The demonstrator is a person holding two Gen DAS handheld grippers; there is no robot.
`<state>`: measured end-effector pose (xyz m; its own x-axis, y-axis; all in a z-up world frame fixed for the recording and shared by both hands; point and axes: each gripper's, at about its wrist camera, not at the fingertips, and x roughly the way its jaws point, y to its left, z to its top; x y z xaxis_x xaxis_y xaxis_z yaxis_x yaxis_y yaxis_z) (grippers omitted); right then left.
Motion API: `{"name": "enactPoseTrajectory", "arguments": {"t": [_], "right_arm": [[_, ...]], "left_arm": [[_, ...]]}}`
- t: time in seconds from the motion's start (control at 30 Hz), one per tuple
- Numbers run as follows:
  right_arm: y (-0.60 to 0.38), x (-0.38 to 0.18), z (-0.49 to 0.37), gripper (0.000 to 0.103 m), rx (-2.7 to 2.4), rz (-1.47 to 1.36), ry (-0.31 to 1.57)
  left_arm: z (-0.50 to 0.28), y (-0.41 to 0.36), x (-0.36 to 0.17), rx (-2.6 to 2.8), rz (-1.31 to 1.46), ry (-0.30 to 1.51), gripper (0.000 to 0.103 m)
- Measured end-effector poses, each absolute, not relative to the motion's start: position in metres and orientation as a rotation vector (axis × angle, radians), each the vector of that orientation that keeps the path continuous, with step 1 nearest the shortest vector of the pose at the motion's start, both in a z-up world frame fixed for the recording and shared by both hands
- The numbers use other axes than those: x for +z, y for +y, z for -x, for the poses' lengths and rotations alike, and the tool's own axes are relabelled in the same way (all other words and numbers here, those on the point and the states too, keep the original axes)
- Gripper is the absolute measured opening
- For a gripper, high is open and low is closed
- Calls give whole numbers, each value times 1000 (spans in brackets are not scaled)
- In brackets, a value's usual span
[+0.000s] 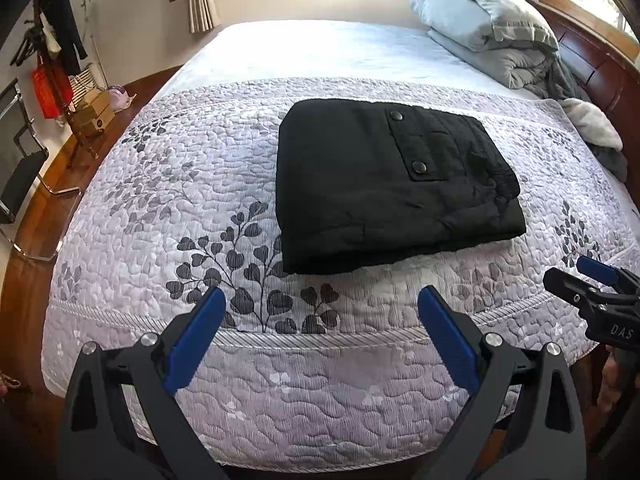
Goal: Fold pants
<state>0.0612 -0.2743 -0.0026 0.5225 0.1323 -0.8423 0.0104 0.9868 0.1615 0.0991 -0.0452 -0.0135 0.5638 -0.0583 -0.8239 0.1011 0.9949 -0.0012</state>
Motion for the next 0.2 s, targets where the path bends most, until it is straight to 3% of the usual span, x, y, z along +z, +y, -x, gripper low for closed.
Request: {"name": "enactPoseTrajectory", "arguments": {"t": [0.2], "right_arm": [[-276, -4, -62, 99, 72, -155, 1025]], "left_arm": [[-100, -46, -16, -98, -42, 981, 96]]}}
